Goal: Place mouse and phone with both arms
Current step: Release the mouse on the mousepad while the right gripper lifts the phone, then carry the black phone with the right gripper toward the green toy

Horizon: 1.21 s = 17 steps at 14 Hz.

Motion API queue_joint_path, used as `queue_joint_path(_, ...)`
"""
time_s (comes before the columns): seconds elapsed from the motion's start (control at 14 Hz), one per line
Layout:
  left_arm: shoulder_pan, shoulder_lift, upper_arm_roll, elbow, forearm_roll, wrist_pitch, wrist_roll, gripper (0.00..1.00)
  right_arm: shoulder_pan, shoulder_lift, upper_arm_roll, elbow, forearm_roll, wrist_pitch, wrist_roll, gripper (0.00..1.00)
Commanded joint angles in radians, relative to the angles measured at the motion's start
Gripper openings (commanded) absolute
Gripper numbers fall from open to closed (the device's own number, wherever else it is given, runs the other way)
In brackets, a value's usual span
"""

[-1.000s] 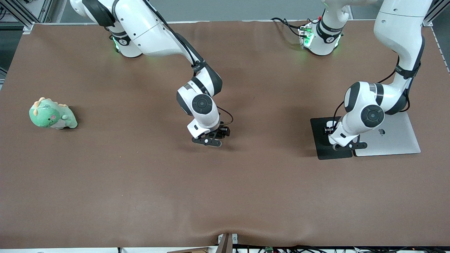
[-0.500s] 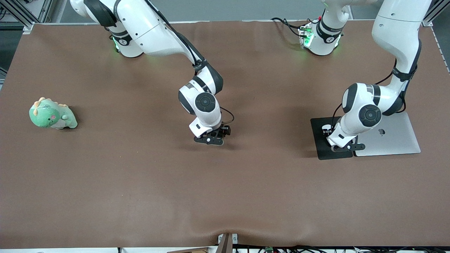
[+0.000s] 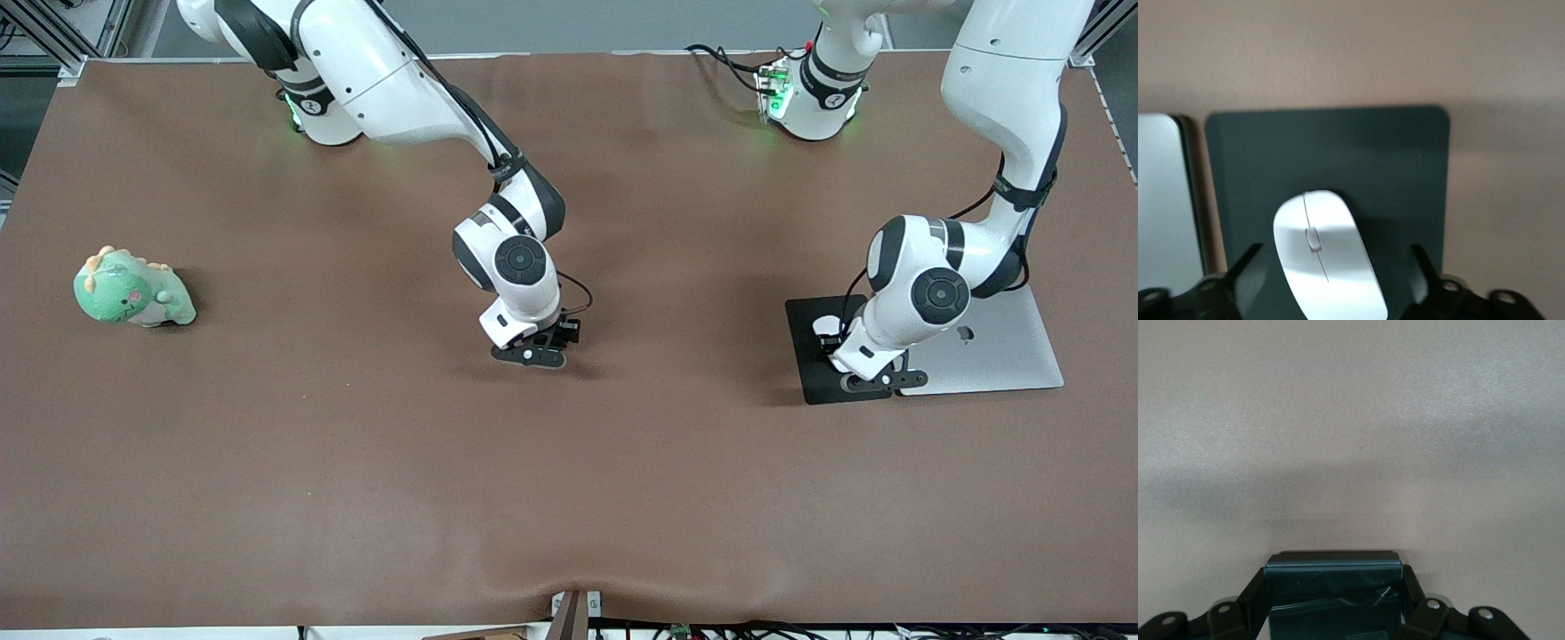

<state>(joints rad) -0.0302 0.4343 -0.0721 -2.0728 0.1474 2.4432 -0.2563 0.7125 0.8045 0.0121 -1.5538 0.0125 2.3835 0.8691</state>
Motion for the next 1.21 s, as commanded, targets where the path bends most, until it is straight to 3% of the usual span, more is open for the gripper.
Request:
queue_joint_path(0.0,0.003,-0.071,-0.006,0.023,0.018,-0.062,-0.011,1.00,-0.004,-0.022,-0.010,0.020,-0.002,-0.012,0.022,0.00)
queue_joint_path(0.43,0.003,-0.129,-0.009,0.374,0.009,-0.533,0.069,1.00,-0.214,-0.284,-0.011,0.004,-0.003,-0.291,-0.033,0.00)
queue_joint_path(0.57,0.006,-0.129,-0.005,0.515,0.004,-0.684,0.107,1.00,-0.325,-0.349,-0.011,-0.015,-0.003,-0.378,-0.215,0.00)
queue_joint_path(0.71,0.004,-0.138,-0.003,0.621,0.003,-0.821,0.120,1.00,-0.421,-0.401,-0.011,-0.078,-0.003,-0.376,-0.301,0.00)
queue_joint_path(1.0,-0.007,-0.281,-0.014,0.637,0.001,-0.878,0.123,1.00,-0.618,-0.436,-0.006,-0.172,0.003,-0.368,-0.525,0.00)
queue_joint_path(1.14,-0.001,-0.324,-0.043,0.637,0.000,-0.902,0.123,1.00,-0.689,-0.456,-0.007,-0.260,0.004,-0.295,-0.640,0.00)
